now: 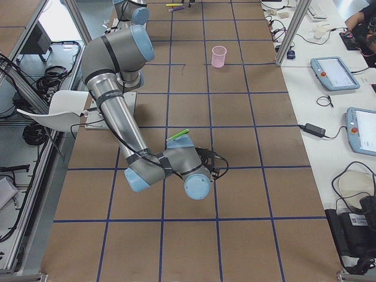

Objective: Insert purple and pink pens into pink cup

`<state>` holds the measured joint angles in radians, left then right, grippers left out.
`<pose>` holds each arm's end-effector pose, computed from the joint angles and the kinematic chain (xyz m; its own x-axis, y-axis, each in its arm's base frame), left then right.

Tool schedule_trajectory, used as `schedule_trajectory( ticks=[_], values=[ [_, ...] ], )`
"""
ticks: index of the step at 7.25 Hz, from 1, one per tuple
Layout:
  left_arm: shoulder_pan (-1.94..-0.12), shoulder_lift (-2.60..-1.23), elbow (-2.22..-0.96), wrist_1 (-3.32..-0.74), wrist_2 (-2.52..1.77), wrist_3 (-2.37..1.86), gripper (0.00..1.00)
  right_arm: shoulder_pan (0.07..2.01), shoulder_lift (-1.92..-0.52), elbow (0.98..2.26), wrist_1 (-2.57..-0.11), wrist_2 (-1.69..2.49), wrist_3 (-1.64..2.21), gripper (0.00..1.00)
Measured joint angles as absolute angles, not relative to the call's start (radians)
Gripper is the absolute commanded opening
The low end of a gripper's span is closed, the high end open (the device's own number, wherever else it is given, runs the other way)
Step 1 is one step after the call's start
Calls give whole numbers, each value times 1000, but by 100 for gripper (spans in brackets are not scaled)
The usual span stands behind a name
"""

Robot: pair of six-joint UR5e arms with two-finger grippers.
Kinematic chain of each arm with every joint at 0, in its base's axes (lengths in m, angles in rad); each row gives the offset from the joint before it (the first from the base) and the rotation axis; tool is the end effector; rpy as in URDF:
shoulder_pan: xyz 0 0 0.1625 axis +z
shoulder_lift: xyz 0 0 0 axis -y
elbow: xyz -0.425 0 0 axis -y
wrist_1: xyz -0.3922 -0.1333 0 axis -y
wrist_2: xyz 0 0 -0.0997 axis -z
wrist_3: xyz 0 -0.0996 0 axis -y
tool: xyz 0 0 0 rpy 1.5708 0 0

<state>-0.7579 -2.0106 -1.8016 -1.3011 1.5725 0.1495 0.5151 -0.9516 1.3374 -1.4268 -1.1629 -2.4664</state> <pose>0.3015 -0.4687 0.1727 -0.7798 -0.6235 0.0566 -0.5588 0.7339 0.3861 -0.4804 -0.4705 0.2317 -0.2526 -0.9664 -0.0487 -0.7598 0.2292 -0.6084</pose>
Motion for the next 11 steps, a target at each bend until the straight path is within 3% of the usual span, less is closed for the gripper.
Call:
schedule_trajectory(
  ticks=[6,9,10,11],
  values=[
    [-744,-2025,-1805,-1297,1608,188,67,513,-884,1446,-1435,-1168,-2619,93],
    [-740,-2029,-1814,-1306,1617,195,67,512,-866,1459,-1444,-1189,-2631,92],
    [-740,-2032,-1816,-1308,1615,192,63,512,-860,1460,-1445,-1193,-2632,80],
    [-740,-2034,-1816,-1308,1614,194,55,512,-858,1460,-1445,-1194,-2632,57]
  ],
)
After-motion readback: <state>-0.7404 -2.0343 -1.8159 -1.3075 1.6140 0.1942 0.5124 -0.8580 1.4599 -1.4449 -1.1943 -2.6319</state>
